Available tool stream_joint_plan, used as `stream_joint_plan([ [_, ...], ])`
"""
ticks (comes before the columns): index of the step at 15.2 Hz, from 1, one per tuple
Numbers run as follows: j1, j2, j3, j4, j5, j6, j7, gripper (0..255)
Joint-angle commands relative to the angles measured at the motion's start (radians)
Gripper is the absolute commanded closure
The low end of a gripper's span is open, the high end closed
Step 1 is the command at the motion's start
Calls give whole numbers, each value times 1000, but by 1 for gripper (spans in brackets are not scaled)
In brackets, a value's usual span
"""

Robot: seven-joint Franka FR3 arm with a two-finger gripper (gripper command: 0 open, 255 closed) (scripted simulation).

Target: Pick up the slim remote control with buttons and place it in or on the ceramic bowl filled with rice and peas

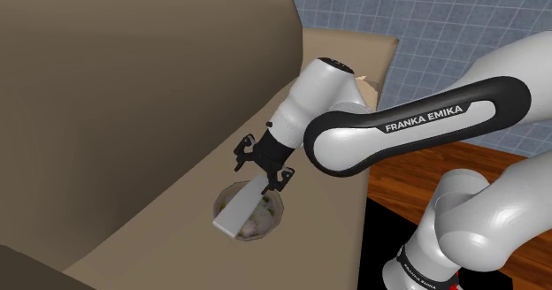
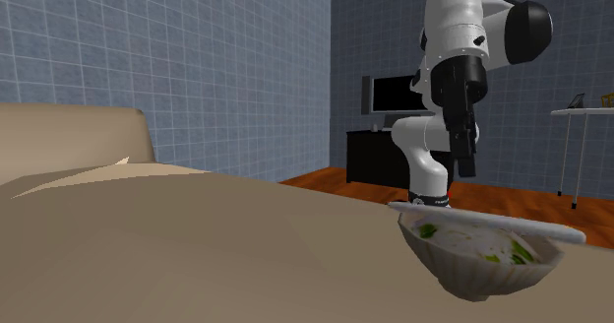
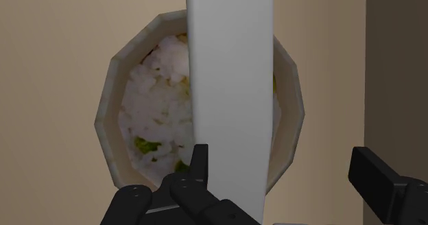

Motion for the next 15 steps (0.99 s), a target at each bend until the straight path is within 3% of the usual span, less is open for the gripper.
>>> stream_joint_plan([
  [1,0,0,0,0,0,0,0,0],
  [4,0,0,0,0,0,0,0,0],
  [8,2,-130,-44,22,-18,-156,7,0],
  [15,2,-130,-44,22,-18,-156,7,0],
])
